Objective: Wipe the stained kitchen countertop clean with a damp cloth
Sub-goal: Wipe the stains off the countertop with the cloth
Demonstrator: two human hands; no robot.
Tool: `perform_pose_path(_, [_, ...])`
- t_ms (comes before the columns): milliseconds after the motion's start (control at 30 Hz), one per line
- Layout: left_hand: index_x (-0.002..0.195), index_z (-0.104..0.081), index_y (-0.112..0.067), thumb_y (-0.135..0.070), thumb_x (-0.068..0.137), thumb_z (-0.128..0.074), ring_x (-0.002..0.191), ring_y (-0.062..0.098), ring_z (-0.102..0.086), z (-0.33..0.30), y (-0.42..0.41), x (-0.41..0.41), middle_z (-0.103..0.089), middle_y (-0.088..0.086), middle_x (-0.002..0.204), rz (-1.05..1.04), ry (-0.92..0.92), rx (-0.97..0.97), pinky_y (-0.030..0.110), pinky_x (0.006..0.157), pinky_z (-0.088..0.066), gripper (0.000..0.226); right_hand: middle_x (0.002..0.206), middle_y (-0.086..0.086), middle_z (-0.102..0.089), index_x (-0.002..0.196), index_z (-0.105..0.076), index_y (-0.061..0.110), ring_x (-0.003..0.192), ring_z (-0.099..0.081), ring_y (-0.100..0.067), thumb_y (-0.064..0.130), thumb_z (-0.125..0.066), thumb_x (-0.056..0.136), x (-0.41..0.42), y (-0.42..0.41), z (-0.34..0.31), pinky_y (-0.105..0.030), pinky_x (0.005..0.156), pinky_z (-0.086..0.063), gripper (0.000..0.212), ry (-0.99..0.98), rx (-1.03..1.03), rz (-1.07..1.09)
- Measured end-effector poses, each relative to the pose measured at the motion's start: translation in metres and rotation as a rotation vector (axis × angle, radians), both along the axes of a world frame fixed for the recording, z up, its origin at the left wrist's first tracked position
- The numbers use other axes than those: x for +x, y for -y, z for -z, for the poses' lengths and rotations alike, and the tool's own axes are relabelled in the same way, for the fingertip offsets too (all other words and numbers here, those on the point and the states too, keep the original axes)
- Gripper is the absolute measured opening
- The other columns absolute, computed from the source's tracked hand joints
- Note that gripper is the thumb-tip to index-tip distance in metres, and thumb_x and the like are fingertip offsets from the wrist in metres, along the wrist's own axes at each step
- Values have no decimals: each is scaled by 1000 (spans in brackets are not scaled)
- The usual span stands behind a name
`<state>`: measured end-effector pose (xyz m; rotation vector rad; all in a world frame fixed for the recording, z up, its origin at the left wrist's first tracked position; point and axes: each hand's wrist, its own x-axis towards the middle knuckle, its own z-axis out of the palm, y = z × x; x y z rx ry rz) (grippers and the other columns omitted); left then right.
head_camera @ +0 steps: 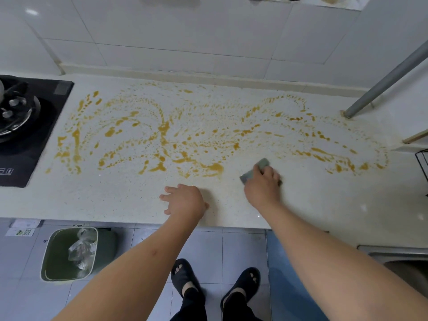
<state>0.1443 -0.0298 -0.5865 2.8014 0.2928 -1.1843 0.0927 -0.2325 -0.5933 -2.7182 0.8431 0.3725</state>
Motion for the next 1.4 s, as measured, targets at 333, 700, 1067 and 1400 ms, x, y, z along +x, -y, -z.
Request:
perform_pose_path(333, [160, -21, 2, -60, 91, -69, 150, 59, -10, -3, -2, 2, -15, 32, 165, 166, -24, 19, 66, 116, -27, 104, 123, -4, -46, 151, -45, 27, 115, -41, -31, 16, -62, 89, -16, -33, 7, -40, 99, -44, 66, 72, 111, -347])
perform_pose_path(700, [161, -6, 4, -56, 96, -64, 152, 54, -10, -12, -1, 1, -7, 33, 167, 143, -82, 54, 63, 118, -26, 106, 153, -19, -28, 161, -19, 21, 134, -30, -42, 25, -59, 91, -66, 69, 0, -43, 117, -26, 81, -110, -134, 168])
perform_pose_path(1067, [73, -39, -17, -24, 95, -52, 68, 26, -50, -70, 102, -23, -45, 2, 73, 747, 345, -199, 32, 57, -35, 27, 157, -4, -34, 156, -37, 36, 140, -31, -31, 35, -51, 98, -59, 45, 11, -43, 114, -33, 59, 91, 35, -314])
perform_pose_path(1400, [125, -52, -9, -39, 96, -61, 111, 34, -58, -58, 225, -33, -53, 13, 122, 598, 298, -247, 39, 79, -44, 42, 150, -2, -40, 156, -37, 36, 129, -36, -33, 28, -57, 92, -146, 236, 7, -38, 111, -35, 67, 36, -53, 39])
